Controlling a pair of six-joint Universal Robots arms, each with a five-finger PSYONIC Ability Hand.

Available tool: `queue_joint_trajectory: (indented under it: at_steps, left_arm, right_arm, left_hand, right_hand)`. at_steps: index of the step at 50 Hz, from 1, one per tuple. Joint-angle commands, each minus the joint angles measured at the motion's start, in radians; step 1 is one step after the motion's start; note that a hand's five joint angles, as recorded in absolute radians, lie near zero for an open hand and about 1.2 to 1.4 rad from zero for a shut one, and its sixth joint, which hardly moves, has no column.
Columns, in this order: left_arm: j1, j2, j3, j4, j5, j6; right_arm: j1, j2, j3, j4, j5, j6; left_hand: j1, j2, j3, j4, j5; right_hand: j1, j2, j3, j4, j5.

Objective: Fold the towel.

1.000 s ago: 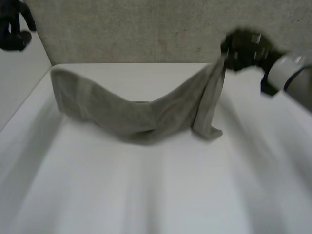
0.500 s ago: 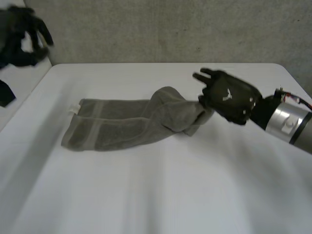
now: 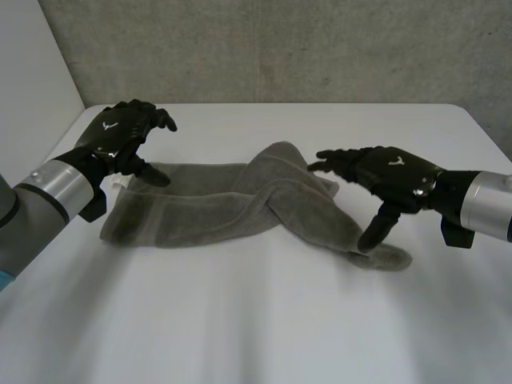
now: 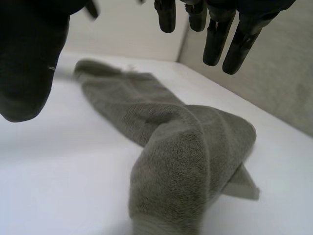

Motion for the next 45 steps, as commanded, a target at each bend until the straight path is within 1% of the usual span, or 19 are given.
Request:
queue_joint_trajectory:
  at_steps: [1,2,3,4,6,7,8,9,10,11,12,14,15,17,18,20,28,36,45]
  left_arm:
    - [0.001,-0.085,0.085,-0.063,-0.032,0.027]
    - [-0.001,-0.11,0.113,-0.092,-0.032,0.033]
    - [-0.001,-0.14,0.146,-0.123,-0.032,0.036]
    - [-0.001,-0.14,0.146,-0.123,-0.032,0.036]
    - [-0.001,-0.198,0.21,-0.19,-0.034,0.039]
    - [-0.001,-0.198,0.21,-0.19,-0.034,0.039]
    - [0.001,-0.228,0.242,-0.227,-0.034,0.039]
    - [0.001,-0.229,0.243,-0.227,-0.034,0.039]
    - [0.001,-0.255,0.27,-0.259,-0.035,0.041]
    - [-0.001,-0.279,0.296,-0.284,-0.035,0.041]
    - [-0.001,-0.279,0.296,-0.284,-0.035,0.041]
    - [0.001,-0.324,0.339,-0.307,-0.035,0.051]
    - [0.001,-0.324,0.339,-0.307,-0.035,0.051]
    - [0.001,-0.362,0.368,-0.313,-0.04,0.076]
    - [0.001,-0.362,0.368,-0.313,-0.04,0.076]
    - [0.001,-0.378,0.379,-0.315,-0.048,0.091]
    - [0.011,-0.46,0.428,-0.324,-0.074,0.191]
    - [0.019,-0.517,0.456,-0.329,-0.077,0.235]
    - [0.021,-0.562,0.479,-0.329,-0.101,0.294]
  right_arm:
    - [0.019,0.003,-0.04,-0.155,0.202,0.379]
    - [0.019,0.003,-0.04,-0.156,0.203,0.379]
    - [0.036,0.006,-0.045,-0.201,0.262,0.425]
    - [0.036,0.006,-0.045,-0.202,0.263,0.425]
    - [0.062,0.038,-0.059,-0.28,0.373,0.473]
    - [0.062,0.039,-0.059,-0.28,0.373,0.473]
    - [0.075,0.071,-0.074,-0.301,0.408,0.476]
    - [0.091,0.103,-0.094,-0.308,0.434,0.474]
    - [0.092,0.103,-0.094,-0.308,0.434,0.474]
    - [0.116,0.139,-0.118,-0.303,0.46,0.473]
    - [0.116,0.14,-0.119,-0.303,0.461,0.473]
    - [0.157,0.215,-0.175,-0.297,0.486,0.473]
    - [0.158,0.215,-0.175,-0.297,0.487,0.473]
    - [0.177,0.284,-0.224,-0.288,0.497,0.473]
    - [0.177,0.284,-0.224,-0.288,0.497,0.473]
    - [0.188,0.337,-0.266,-0.283,0.505,0.473]
    - [0.234,0.434,-0.344,-0.25,0.546,0.448]
    - [0.254,0.465,-0.355,-0.239,0.553,0.381]
    - [0.256,0.464,-0.343,-0.239,0.551,0.376]
  left_hand:
    - [-0.052,-0.03,-0.049,-0.056,0.009]
    - [-0.046,-0.024,-0.049,-0.056,0.014]
    - [-0.04,-0.018,-0.049,-0.056,0.02]
    - [-0.04,-0.018,-0.049,-0.056,0.02]
    - [-0.031,-0.009,-0.049,-0.056,0.029]
    - [-0.031,-0.009,-0.049,-0.056,0.029]
    - [-0.02,0.002,-0.049,-0.056,0.041]
    - [-0.02,0.002,-0.049,-0.056,0.041]
    - [-0.008,0.014,-0.049,-0.056,0.053]
    - [-0.008,0.014,-0.049,-0.056,0.053]
    - [-0.008,0.014,-0.049,-0.056,0.053]
    - [-0.002,0.02,-0.049,-0.056,0.058]
    - [-0.002,0.02,-0.049,-0.056,0.059]
    - [0.018,0.04,-0.049,-0.056,0.079]
    - [0.019,0.041,-0.049,-0.056,0.079]
    - [0.024,0.046,-0.049,-0.056,0.085]
    - [0.121,0.143,-0.049,-0.056,0.182]
    - [0.107,0.129,-0.049,-0.056,0.167]
    - [0.074,0.096,-0.049,-0.056,0.135]
  right_hand:
    - [-0.097,-0.085,-0.041,-0.067,-0.06]
    - [-0.097,-0.085,-0.041,-0.067,-0.06]
    - [-0.097,-0.085,-0.041,-0.067,-0.06]
    - [-0.097,-0.085,-0.041,-0.067,-0.06]
    - [-0.097,-0.085,-0.041,-0.067,-0.06]
    - [-0.097,-0.085,-0.041,-0.067,-0.06]
    - [-0.097,-0.085,-0.041,-0.067,-0.06]
    - [-0.097,-0.085,-0.041,-0.067,-0.06]
    - [-0.097,-0.085,-0.041,-0.067,-0.06]
    - [-0.097,-0.085,-0.041,-0.067,-0.06]
    - [-0.097,-0.085,-0.041,-0.067,-0.06]
    - [-0.097,-0.085,-0.041,-0.067,-0.06]
    - [-0.097,-0.085,-0.041,-0.067,-0.06]
    - [-0.097,-0.085,-0.041,-0.067,-0.06]
    - [-0.097,-0.085,-0.041,-0.067,-0.06]
    - [-0.097,-0.085,-0.041,-0.067,-0.06]
    - [-0.097,-0.085,-0.041,-0.067,-0.06]
    - [-0.097,-0.085,-0.041,-0.067,-0.06]
    - [-0.097,-0.085,-0.041,-0.067,-0.06]
